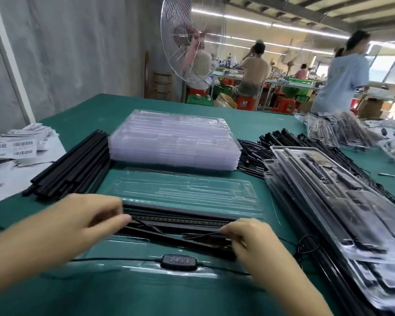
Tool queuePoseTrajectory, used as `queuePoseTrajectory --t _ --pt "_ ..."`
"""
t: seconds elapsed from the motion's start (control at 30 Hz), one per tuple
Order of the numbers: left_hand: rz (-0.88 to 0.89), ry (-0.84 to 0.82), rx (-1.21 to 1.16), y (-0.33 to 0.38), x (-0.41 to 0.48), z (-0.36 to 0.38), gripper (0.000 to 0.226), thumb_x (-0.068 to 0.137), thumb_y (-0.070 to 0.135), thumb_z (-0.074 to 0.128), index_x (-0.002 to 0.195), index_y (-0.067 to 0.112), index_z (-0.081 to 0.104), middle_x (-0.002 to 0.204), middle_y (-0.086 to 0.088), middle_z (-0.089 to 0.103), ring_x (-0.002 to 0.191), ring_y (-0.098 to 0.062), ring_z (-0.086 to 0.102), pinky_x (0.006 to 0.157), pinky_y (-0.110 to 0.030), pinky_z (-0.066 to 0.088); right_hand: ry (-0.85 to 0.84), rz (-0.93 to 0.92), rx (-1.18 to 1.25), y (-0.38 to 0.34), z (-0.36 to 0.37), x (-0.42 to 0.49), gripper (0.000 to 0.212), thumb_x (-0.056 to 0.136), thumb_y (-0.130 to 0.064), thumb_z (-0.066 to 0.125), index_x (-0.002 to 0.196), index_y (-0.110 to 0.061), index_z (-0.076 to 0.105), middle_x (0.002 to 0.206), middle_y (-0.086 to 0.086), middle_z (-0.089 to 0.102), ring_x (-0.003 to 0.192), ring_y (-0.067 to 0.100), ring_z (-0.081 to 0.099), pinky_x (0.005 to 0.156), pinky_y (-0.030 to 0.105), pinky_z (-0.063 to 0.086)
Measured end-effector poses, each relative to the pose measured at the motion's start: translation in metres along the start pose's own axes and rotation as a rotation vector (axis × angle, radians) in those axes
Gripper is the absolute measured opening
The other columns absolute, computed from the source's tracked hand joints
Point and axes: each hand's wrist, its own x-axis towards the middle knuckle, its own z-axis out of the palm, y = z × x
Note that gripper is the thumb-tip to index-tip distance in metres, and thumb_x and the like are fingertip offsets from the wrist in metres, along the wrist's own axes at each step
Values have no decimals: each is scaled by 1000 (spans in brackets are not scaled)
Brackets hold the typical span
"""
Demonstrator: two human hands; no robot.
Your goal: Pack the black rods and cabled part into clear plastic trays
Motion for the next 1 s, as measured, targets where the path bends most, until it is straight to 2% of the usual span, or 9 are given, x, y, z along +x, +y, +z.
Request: queuePoseTrajectory --t 0.13,0.27,0.4,0.5,0.67,0.8,0.87,0.93,1.0 --pt "333 -182 -131 77 21 36 25 89 61 39 101 42 50 99 26 45 84 11 48 73 -10 40 50 247 -421 21 -11 -12 41 86 -4 43 120 -27 51 137 -1 39 118 21 30 93 27 35" --pt "274 -328 -176 77 43 61 12 92 45 53 98 34 55 88 19 45 78 8 44 78 -24 44 -186 428 -510 28 -10 -20 35 87 -2 36 116 -21 41 141 19 28 125 32 27 97 33 35" --pt "285 -354 -264 77 51 66 9 88 42 59 91 35 55 85 14 51 78 2 48 75 -22 44 -199 345 -530 35 -6 -22 31 85 1 34 99 -23 20 116 6 47 118 27 34 82 28 35" --pt "277 -354 -219 78 53 66 12 85 46 58 87 38 50 82 17 53 76 3 49 72 -21 44 -197 310 -573 41 -10 -23 37 83 1 34 111 -22 31 94 2 36 115 26 36 74 28 28" --pt "221 -426 -219 80 59 64 15 83 46 62 85 38 50 81 13 59 74 -3 54 69 -29 48 -208 312 -590 43 -18 -27 46 85 -4 34 127 -21 37 113 3 52 117 26 36 83 28 36" --pt "224 -379 -124 86 61 57 16 82 44 66 89 31 60 84 14 52 81 -5 53 71 -30 48 -264 275 -576 49 -21 -35 65 83 1 32 143 -25 24 116 -2 48 120 24 33 86 27 37" --pt "267 -313 -77 90 59 56 16 81 41 68 90 27 65 94 16 44 90 -5 47 77 -28 43 -236 260 -596 51 -21 -38 75 81 4 33 145 -31 19 111 -3 45 119 22 33 78 28 31" --pt "347 -249 -21 91 58 57 16 82 40 67 89 25 67 122 15 44 114 -6 38 93 -24 36 -214 248 -593 53 -22 -40 79 80 8 33 144 -37 21 100 -3 42 116 20 33 74 27 27" --pt "365 -282 -34 90 58 59 15 86 37 64 89 23 63 151 16 27 138 -4 17 108 -19 20 -199 234 -581 57 -24 -41 78 79 9 32 140 -39 32 92 -4 37 112 18 34 73 26 27"
